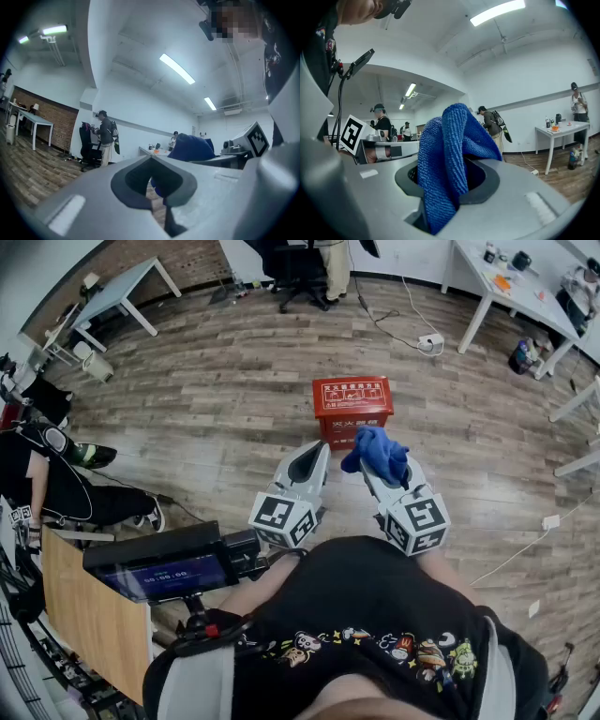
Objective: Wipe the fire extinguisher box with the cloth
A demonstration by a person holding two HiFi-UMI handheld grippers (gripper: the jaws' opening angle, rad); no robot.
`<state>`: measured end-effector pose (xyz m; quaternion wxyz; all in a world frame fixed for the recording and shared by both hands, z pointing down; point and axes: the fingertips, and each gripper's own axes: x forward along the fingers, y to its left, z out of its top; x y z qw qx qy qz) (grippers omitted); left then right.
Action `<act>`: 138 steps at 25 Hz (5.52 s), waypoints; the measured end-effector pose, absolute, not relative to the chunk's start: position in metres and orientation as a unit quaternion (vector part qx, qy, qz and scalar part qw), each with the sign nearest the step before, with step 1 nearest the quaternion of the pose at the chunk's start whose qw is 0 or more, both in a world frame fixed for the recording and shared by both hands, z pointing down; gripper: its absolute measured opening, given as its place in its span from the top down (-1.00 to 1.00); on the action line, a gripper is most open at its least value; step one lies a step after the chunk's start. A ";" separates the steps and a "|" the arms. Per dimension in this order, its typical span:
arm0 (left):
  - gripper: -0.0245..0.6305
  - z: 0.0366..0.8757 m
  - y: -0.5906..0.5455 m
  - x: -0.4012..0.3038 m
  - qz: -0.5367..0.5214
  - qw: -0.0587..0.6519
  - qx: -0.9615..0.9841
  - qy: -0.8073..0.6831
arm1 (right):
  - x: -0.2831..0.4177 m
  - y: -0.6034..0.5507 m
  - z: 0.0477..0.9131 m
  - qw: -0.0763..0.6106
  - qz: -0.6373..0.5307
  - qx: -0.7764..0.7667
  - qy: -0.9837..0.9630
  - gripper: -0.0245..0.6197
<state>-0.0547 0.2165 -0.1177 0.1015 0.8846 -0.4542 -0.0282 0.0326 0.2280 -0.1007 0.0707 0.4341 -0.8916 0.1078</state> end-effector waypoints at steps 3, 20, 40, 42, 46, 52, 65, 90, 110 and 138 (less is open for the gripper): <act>0.63 -0.121 0.207 -0.053 -0.025 0.089 0.885 -0.457 | 0.037 0.215 -0.106 0.064 0.093 0.436 -0.893 0.42; 0.63 -0.104 0.183 -0.060 -0.014 0.109 0.881 -0.460 | 0.043 0.197 -0.083 0.060 0.102 0.458 -0.881 0.40; 0.63 -0.021 -0.067 0.022 0.060 0.132 0.839 -0.524 | 0.099 -0.061 0.017 0.084 0.137 0.365 -0.917 0.38; 0.62 -0.008 -0.094 0.001 0.060 0.131 0.839 -0.525 | 0.073 -0.086 0.033 0.090 0.141 0.370 -0.914 0.38; 0.63 0.050 -0.149 -0.048 0.071 0.141 0.841 -0.517 | 0.020 -0.136 0.094 0.115 0.152 0.395 -0.899 0.39; 0.63 0.194 -0.236 -0.114 0.076 0.163 0.851 -0.493 | -0.057 -0.220 0.252 0.143 0.173 0.423 -0.878 0.39; 0.62 0.337 -0.314 -0.180 0.079 0.203 0.827 -0.518 | -0.129 -0.307 0.401 0.194 0.184 0.431 -0.862 0.39; 0.62 0.367 -0.352 0.063 0.093 0.235 0.870 -0.425 | 0.170 -0.347 0.420 0.224 0.202 0.552 -0.777 0.39; 0.62 0.385 -0.287 -0.050 0.103 0.246 0.820 -0.507 | 0.027 -0.273 0.427 0.218 0.208 0.460 -0.835 0.39; 0.63 0.393 -0.233 0.056 0.098 0.252 0.847 -0.457 | 0.140 -0.215 0.433 0.215 0.212 0.512 -0.804 0.39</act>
